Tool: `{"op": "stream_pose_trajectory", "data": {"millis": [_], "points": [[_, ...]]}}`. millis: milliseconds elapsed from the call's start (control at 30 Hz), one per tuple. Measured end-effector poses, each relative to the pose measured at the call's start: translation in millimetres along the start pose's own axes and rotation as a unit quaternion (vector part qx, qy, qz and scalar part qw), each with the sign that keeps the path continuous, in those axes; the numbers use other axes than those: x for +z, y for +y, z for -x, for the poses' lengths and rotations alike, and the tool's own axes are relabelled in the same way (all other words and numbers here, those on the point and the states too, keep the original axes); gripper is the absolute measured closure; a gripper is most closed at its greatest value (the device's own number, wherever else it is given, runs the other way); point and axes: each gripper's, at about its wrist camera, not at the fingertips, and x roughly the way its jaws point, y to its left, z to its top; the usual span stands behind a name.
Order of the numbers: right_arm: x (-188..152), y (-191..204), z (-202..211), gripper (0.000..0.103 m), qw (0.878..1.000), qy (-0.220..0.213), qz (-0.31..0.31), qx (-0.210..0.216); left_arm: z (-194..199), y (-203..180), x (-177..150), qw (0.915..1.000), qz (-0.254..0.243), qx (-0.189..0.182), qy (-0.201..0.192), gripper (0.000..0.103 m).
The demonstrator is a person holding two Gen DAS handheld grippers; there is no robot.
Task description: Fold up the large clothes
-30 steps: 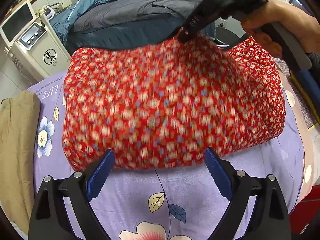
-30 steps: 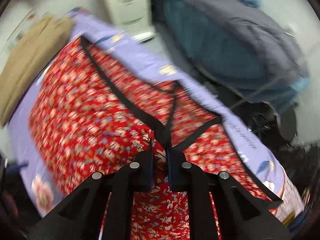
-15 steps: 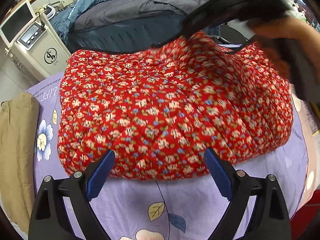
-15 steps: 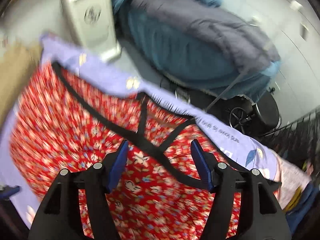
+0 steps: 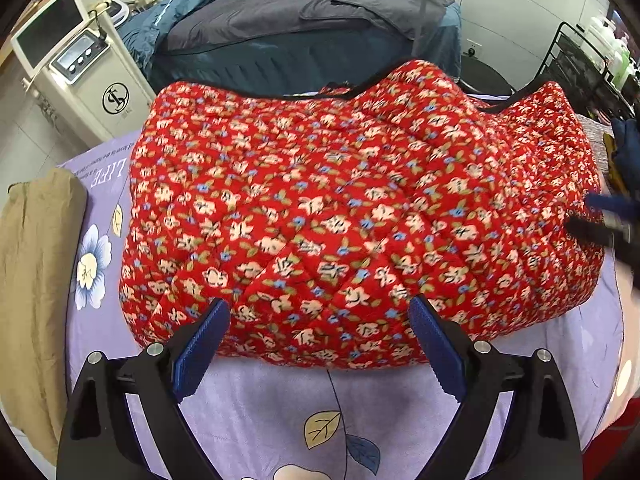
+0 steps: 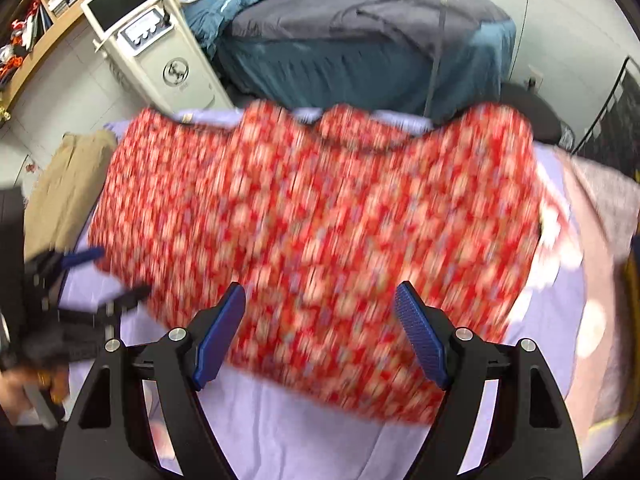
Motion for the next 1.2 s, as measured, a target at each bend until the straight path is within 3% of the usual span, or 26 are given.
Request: {"op": "stream_pose_trajectory", "data": {"millis": [267, 333, 467, 567, 700, 767, 967, 1200], "points": [[13, 2, -32, 0.026, 0.998, 0.014, 0.008, -0.066, -22, 12, 36, 0.9995, -0.003, 0.030, 0.004, 0.009], [21, -3, -43, 0.026, 0.997, 0.027, 0.007, -0.077, -36, 20, 48, 0.9992, 0.006, 0.036, 0.018, 0.005], [33, -14, -69, 0.026, 0.995, 0.064, 0.003, -0.074, -66, 36, 60, 0.9968, 0.032, 0.008, 0.073, 0.005], [46, -20, -92, 0.018, 0.992, 0.099, 0.002, -0.083, -85, 42, 66, 0.9936, 0.042, -0.005, 0.105, 0.004], [65, -10, -122, 0.006, 0.982, 0.139, 0.019, -0.126, -101, 43, 76, 0.9892, 0.045, -0.004, 0.139, 0.004], [72, -7, -132, 0.006, 0.979, 0.148, 0.015, -0.139, -109, 42, 81, 0.9878, 0.043, -0.003, 0.150, 0.004], [91, 1, -148, 0.005, 0.978, 0.142, 0.015, -0.151, -124, 45, 95, 0.9864, 0.035, 0.005, 0.160, 0.003], [66, 5, -139, 0.005, 0.984, 0.112, 0.025, -0.138, -121, 38, 89, 0.9905, 0.023, 0.025, 0.133, 0.004]]}}
